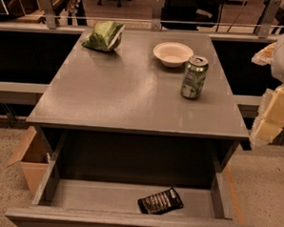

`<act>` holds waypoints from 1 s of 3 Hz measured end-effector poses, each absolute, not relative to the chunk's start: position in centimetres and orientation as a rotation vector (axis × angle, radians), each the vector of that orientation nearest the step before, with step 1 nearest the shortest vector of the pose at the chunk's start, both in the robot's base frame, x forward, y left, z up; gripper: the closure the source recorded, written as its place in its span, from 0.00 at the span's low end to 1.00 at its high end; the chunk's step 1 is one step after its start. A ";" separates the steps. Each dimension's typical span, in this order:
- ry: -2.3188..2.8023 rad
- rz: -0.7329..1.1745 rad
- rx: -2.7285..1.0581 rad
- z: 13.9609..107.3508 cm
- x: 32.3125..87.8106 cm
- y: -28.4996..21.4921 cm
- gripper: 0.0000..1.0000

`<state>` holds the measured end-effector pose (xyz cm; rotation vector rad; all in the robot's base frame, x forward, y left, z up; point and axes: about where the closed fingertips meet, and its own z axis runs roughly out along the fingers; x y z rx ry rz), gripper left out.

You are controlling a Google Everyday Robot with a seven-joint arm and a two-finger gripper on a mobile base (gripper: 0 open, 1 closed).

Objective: Pick rxbar chocolate from top drawer and place on counter

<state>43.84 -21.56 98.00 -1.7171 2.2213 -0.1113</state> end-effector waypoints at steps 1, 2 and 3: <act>2.221 -0.111 -1.717 98.0 43.8 -21.6 0.00; 2.204 -0.134 -1.740 97.6 43.1 -21.6 0.00; 2.188 -0.152 -1.811 96.0 41.5 -20.9 0.00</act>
Offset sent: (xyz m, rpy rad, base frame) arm -0.0192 -0.0031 -0.0151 -0.0449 -0.0080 0.0480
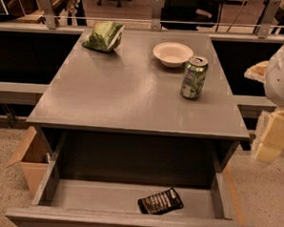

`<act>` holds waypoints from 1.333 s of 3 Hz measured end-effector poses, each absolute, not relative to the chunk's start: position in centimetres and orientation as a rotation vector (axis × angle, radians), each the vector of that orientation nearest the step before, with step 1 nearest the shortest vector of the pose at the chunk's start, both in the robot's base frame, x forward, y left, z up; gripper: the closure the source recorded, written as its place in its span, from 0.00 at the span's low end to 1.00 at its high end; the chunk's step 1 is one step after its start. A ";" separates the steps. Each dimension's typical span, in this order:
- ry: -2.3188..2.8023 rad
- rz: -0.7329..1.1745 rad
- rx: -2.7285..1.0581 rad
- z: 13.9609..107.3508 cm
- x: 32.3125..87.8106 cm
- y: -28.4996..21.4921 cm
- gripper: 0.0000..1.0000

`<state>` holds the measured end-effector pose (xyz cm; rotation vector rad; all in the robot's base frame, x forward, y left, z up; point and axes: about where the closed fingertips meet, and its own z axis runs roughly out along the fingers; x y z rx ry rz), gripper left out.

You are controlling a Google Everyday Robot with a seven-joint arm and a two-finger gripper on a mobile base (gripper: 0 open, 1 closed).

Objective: Pick rxbar chocolate from top drawer and place on counter

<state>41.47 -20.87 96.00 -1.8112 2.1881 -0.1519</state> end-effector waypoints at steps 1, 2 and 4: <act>2.178 -0.151 -1.917 93.1 39.8 -19.9 0.00; 2.164 -0.171 -2.030 90.3 38.8 -18.9 0.00; 2.129 -0.206 -2.173 86.5 37.8 -17.3 0.00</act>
Offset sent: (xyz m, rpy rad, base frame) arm -0.0399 0.0308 -0.0955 -0.1877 0.1515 0.1880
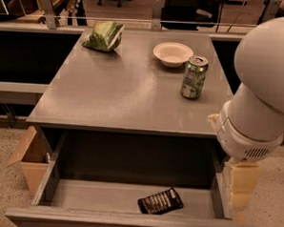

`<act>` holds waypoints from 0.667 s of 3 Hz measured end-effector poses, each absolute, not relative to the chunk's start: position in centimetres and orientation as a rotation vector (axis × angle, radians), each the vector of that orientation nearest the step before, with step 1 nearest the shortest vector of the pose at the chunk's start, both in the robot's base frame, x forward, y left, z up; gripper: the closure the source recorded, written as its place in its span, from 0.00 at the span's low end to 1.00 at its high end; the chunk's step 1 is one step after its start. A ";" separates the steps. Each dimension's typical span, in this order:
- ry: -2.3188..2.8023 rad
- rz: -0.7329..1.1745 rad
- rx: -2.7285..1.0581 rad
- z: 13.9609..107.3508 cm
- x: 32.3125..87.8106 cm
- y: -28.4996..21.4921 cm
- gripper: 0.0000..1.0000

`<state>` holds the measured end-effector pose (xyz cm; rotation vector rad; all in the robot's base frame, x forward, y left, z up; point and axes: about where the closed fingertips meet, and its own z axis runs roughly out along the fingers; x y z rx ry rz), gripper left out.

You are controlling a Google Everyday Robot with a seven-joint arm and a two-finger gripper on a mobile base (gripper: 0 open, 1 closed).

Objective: Pick rxbar chocolate from top drawer and place on counter

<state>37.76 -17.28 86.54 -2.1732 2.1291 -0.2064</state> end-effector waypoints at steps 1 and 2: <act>2.079 -0.184 -2.240 84.6 37.8 -15.6 0.00; 2.047 -0.187 -2.314 82.1 37.9 -13.6 0.00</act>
Offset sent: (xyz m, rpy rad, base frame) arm 0.0032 0.0624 -0.0767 -0.0746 0.0753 0.1425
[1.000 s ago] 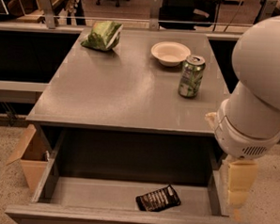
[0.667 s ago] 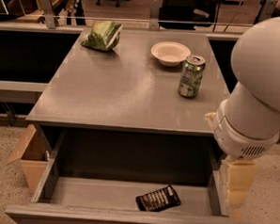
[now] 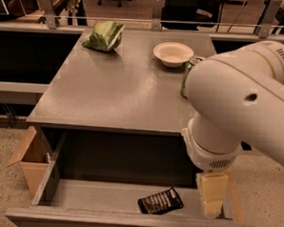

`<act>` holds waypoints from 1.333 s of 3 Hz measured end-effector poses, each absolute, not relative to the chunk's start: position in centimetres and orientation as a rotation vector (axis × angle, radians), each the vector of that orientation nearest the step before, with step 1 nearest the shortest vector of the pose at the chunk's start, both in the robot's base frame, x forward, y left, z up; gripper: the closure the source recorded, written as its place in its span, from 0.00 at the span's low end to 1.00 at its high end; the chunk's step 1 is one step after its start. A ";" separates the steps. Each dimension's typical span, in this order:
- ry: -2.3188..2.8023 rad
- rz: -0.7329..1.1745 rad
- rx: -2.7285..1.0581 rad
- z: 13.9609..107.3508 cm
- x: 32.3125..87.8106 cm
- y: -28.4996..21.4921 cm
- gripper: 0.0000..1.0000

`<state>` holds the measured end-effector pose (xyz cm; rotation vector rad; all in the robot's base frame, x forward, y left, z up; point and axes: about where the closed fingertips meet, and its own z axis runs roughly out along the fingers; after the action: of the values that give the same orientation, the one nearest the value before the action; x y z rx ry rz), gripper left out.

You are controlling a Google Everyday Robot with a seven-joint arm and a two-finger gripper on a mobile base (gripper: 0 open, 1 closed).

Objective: Pick rxbar chocolate from top drawer and place on counter

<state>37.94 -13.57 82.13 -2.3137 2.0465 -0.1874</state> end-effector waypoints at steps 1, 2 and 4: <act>2.024 -0.215 -2.337 81.3 37.6 -12.3 0.00; 2.005 -0.202 -2.366 79.6 37.5 -11.5 0.00; 1.955 -0.162 -2.406 76.6 37.8 -9.7 0.00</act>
Offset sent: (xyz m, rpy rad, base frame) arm -0.0062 0.0277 -0.0467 -0.0195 0.0206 0.0641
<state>37.75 -9.71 76.57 -2.4065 1.9549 -0.1624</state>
